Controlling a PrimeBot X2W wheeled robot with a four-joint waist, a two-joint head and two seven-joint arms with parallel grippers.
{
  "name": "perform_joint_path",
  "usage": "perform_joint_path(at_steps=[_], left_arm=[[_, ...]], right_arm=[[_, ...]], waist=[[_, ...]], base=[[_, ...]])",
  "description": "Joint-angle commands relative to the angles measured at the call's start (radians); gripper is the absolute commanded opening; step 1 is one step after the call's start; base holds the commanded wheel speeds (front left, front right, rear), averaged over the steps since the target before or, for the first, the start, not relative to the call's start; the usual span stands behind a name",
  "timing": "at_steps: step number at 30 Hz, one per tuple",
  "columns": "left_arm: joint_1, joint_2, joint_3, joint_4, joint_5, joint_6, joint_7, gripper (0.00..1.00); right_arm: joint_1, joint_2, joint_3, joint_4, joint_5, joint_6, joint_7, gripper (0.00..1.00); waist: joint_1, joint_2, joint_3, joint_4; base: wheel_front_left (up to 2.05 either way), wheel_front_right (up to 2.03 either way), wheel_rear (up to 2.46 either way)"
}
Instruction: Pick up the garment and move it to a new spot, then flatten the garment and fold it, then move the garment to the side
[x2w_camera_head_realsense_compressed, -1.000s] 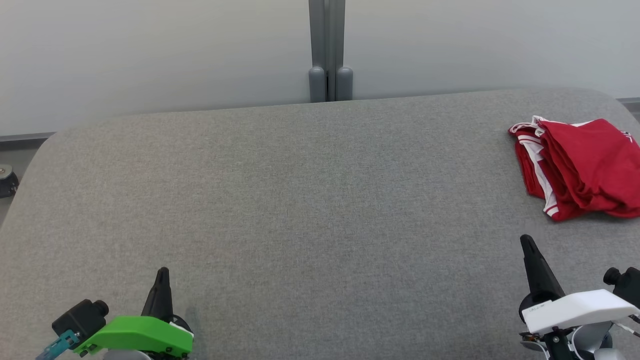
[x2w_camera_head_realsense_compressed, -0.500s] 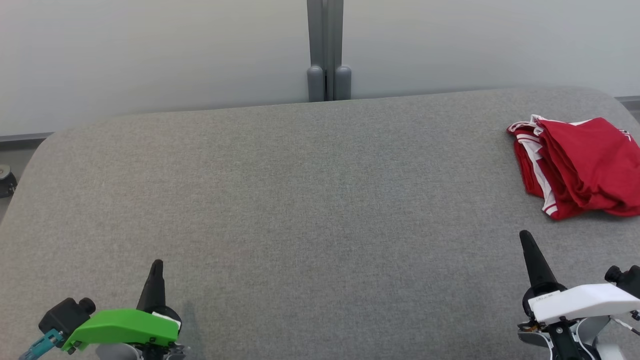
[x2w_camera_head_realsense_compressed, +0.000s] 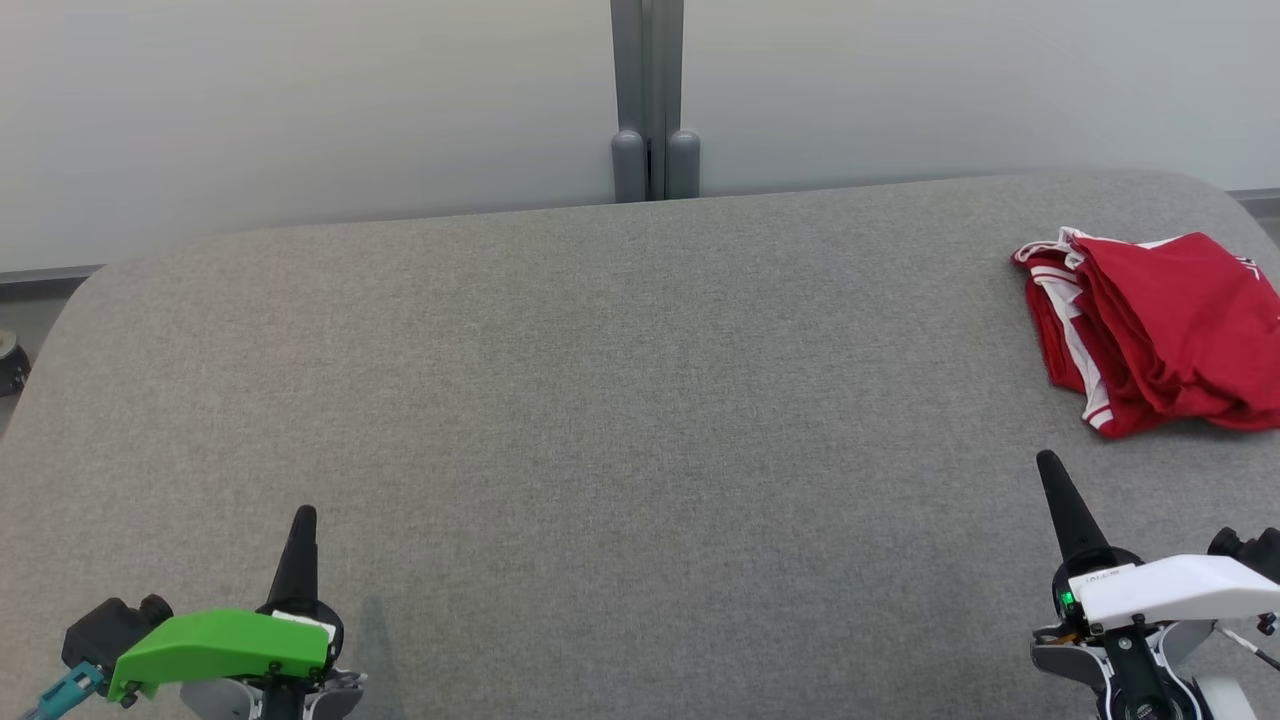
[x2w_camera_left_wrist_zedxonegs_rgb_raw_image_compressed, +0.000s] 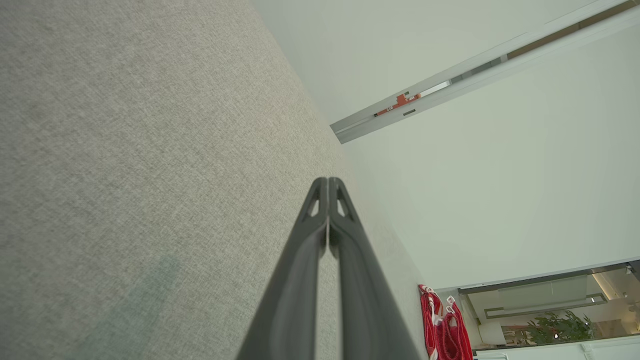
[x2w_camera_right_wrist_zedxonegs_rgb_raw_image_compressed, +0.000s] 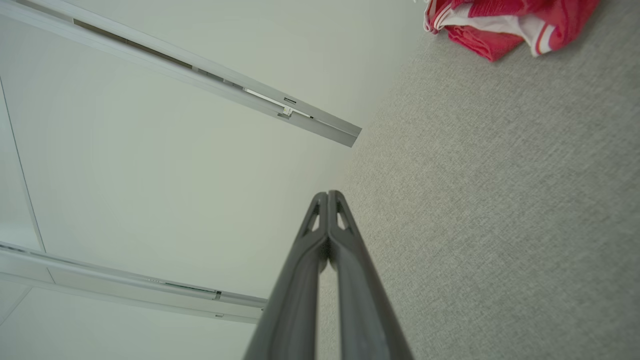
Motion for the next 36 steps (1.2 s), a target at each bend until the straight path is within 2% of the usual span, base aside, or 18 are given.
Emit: perform_joint_path(at_steps=[1, 36], left_arm=[[-0.028, 0.0, 0.011, -0.006, -0.025, -0.008, 0.005, 0.0], [-0.055, -0.037, 0.106, 0.0, -0.286, -0.074, 0.082, 0.0]], right_arm=[[-0.023, -0.002, -0.004, -0.001, 0.026, 0.001, 0.004, 0.0], [-0.082, 0.012, -0.024, 0.07, 0.307, 0.001, 0.051, 0.0]], waist=[[0.0, 0.0, 0.0, 0.0], [0.0, 0.0, 0.005, -0.009]], base=[[0.0, 0.0, 0.0], [0.0, 0.0, 0.0]])
